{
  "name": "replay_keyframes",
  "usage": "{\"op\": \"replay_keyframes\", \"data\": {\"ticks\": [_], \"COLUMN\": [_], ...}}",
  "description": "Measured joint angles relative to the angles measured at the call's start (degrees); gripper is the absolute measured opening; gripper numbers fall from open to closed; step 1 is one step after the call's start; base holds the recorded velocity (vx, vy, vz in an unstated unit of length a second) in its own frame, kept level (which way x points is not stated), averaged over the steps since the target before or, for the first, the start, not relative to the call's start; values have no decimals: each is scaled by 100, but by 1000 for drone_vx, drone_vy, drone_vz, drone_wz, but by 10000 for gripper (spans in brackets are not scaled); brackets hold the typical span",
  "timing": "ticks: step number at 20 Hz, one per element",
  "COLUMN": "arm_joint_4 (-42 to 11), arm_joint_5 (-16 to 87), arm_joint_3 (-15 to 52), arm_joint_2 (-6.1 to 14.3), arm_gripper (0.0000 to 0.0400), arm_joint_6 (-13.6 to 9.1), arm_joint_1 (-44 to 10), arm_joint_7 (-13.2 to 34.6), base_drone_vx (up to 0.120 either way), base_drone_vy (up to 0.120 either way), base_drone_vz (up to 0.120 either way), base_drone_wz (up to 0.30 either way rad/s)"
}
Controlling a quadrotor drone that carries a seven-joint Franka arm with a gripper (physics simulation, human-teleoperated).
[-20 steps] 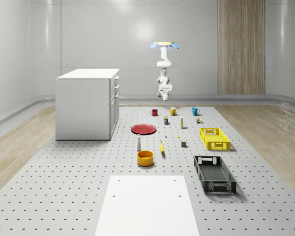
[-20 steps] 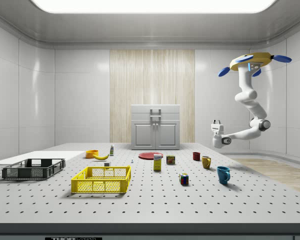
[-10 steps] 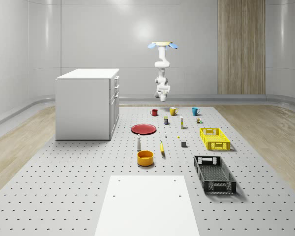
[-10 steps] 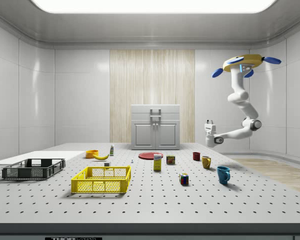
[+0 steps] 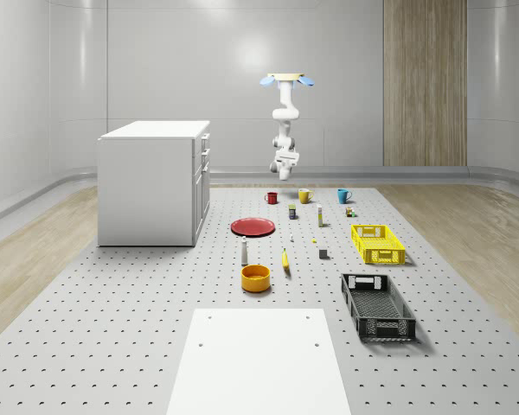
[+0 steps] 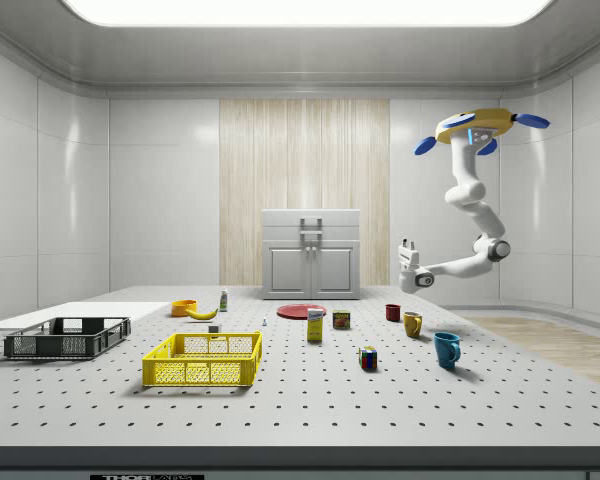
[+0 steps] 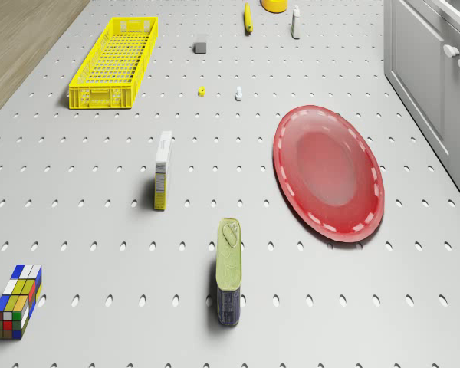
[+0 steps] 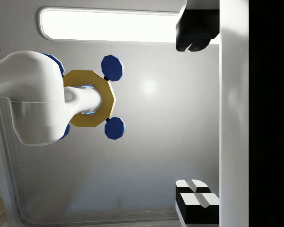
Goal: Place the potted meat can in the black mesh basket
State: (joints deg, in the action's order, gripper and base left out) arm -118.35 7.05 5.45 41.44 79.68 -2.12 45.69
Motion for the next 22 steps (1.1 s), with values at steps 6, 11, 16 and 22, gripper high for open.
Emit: {"op": "replay_keyframes", "data": {"ticks": [6, 11, 16, 22], "arm_joint_4": [-236, -1085, -2859, -4323], "arm_joint_5": [1234, 3451, 6635, 9470], "arm_joint_3": [868, 2337, 4130, 5582], "arm_joint_2": [68, 265, 657, 1121], "arm_gripper": [400, 400, 400, 400], "arm_joint_6": [58, 170, 150, -550], "arm_joint_1": [-275, -801, -1801, -3604], "arm_joint_7": [175, 578, 1536, 2995], "base_drone_vx": [120, 120, 120, 60], "base_drone_vy": [0, 0, 0, 0], "base_drone_vz": [0, 0, -88, -120], "base_drone_wz": [0, 0, 0, 0]}}
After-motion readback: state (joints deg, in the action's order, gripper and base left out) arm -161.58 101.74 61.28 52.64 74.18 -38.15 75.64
